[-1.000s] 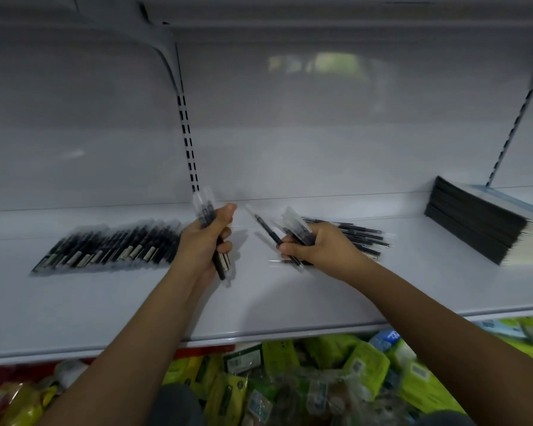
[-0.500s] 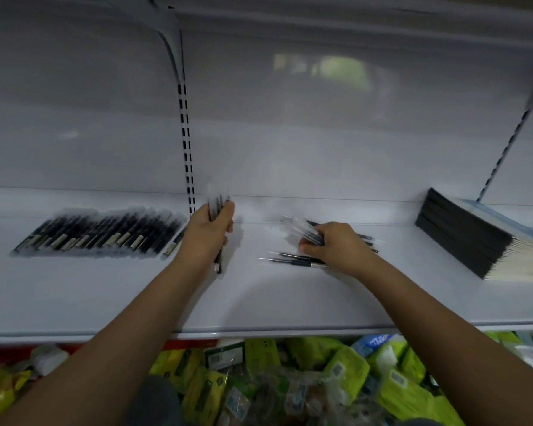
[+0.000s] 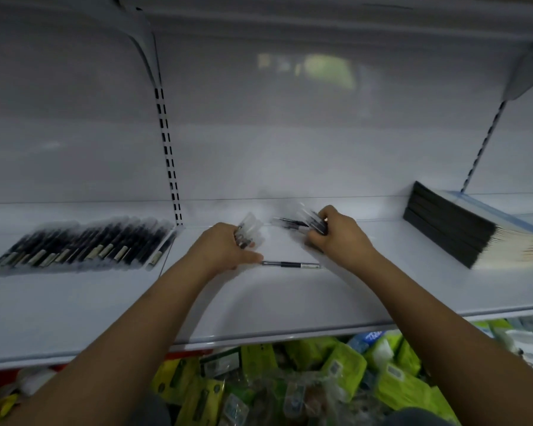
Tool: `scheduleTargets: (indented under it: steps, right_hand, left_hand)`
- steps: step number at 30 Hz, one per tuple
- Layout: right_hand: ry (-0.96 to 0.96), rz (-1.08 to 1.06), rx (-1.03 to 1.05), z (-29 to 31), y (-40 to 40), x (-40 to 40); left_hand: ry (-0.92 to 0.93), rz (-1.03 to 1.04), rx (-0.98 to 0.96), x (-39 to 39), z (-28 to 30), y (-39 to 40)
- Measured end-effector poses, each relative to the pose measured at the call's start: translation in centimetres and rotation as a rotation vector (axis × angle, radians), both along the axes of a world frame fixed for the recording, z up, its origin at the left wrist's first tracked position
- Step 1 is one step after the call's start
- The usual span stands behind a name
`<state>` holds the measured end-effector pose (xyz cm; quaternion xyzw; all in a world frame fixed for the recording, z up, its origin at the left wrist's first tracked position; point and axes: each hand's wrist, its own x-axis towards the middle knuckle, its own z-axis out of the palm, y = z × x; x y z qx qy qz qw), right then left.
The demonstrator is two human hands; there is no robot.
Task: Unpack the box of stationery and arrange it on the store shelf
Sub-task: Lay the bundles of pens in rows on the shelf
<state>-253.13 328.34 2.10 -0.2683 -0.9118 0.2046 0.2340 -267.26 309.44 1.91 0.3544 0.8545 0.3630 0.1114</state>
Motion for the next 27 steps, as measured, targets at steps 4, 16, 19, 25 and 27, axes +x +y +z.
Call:
scheduleTargets:
  steps: [4,16,19,25,27]
  right_hand:
    - [0.145,-0.069,-0.160,-0.4,1.9,1.7]
    - [0.635,0.078,-0.810,0.0,3.1,4.1]
    - [0.681,0.116,-0.816,0.1,2.8,4.2]
    - [0.640,0.068,-0.688,0.3,1.7,4.8]
    - [0.627,0.026,-0.638,0.2,1.8,5.1]
  left_hand:
    - [0.146,-0.083,-0.210,-0.5,-1.1,0.1]
    - [-0.375,0.044,0.615,0.3,1.5,-0.7]
    - [-0.395,0.003,0.739,1.0,2.1,0.0]
    - [-0.124,-0.038,0.720,2.5,2.3,1.9]
    - [-0.061,-0.004,0.669,2.5,1.7,2.4]
